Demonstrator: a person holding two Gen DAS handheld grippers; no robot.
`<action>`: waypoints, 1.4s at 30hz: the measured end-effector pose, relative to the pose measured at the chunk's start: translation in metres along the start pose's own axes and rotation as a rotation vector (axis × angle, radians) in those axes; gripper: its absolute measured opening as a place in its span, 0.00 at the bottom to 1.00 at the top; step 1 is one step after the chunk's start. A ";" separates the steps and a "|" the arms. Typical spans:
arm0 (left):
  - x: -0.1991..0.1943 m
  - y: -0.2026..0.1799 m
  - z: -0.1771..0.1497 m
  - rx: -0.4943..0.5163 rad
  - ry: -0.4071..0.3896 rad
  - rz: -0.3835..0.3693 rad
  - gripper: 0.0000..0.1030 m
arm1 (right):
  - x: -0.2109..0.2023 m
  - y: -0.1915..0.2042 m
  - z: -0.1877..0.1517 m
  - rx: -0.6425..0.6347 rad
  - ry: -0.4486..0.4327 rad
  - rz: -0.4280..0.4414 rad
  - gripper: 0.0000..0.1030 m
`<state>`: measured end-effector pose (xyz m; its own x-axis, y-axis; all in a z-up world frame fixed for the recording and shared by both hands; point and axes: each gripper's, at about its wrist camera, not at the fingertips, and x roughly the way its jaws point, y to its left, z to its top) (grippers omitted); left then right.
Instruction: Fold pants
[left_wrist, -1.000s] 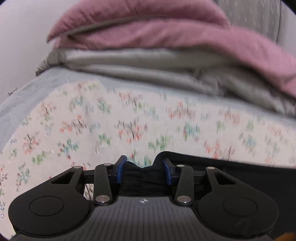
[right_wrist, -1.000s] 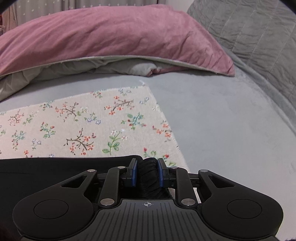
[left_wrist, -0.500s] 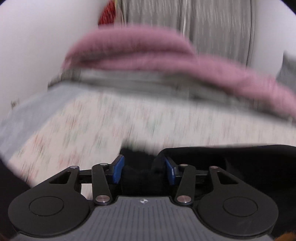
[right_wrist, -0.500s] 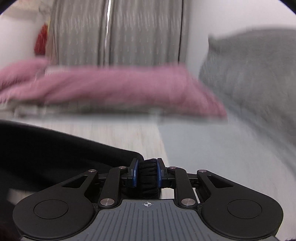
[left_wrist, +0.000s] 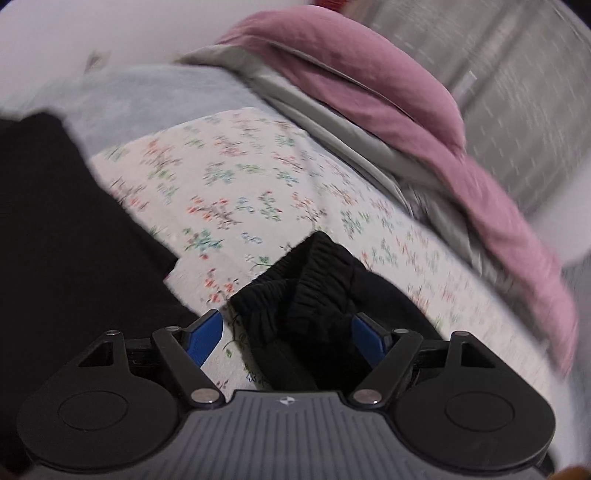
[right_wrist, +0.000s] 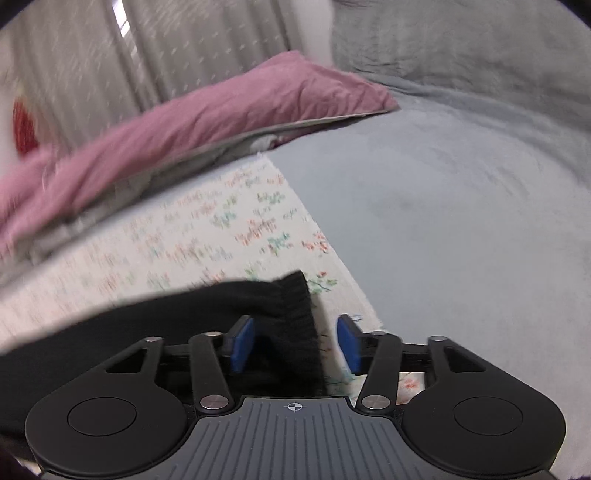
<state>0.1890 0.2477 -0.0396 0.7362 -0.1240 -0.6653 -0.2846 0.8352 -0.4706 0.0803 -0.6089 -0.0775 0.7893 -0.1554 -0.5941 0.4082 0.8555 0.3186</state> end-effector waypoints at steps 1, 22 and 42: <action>-0.004 0.002 0.001 -0.030 -0.005 -0.007 0.82 | -0.005 -0.008 -0.004 0.056 0.001 0.032 0.49; 0.017 -0.036 0.000 -0.181 0.056 -0.021 0.78 | 0.035 -0.004 -0.011 0.414 0.170 -0.007 0.22; 0.058 -0.053 0.005 -0.157 0.158 0.002 0.24 | 0.055 -0.020 0.000 0.604 0.232 -0.016 0.38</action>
<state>0.2497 0.1987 -0.0500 0.6337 -0.2147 -0.7432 -0.3873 0.7436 -0.5451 0.1156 -0.6345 -0.1166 0.6891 0.0029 -0.7247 0.6586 0.4147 0.6279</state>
